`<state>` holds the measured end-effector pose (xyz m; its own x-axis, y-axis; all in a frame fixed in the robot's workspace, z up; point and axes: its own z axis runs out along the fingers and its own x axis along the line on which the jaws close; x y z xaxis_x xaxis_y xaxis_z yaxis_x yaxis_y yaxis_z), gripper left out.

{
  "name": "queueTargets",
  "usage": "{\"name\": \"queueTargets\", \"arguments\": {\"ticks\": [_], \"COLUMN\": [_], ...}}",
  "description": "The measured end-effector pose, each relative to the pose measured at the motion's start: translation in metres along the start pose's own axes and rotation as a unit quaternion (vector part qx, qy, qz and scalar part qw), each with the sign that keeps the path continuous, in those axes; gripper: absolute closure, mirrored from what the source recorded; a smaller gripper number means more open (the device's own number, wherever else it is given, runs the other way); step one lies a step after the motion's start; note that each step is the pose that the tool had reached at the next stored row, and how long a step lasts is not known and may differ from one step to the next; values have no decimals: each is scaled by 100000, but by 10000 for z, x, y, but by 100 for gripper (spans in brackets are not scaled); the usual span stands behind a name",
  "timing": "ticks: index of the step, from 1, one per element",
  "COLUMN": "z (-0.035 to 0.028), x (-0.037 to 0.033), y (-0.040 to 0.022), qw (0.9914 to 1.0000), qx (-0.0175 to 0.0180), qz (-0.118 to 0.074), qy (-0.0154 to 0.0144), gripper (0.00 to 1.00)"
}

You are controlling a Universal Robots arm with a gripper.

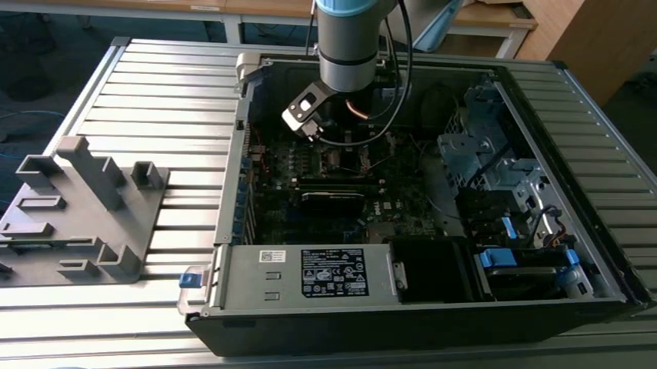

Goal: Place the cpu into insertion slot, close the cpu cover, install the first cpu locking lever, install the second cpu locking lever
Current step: 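Place the cpu into insertion slot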

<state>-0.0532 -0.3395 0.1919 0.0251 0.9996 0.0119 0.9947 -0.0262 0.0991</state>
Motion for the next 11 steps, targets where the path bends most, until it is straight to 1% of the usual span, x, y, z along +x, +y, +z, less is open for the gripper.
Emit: {"name": "queueTargets", "arguments": {"ticks": [2,4,11], "z": [-9,-24,-25], "x": [3,0,0], "y": [2,2,2], "qw": [100000,100000,99999], "qx": [-36,10,12], "qz": [9,1,374], "qy": [77,-10,68], "gripper": [46,46,46]}}
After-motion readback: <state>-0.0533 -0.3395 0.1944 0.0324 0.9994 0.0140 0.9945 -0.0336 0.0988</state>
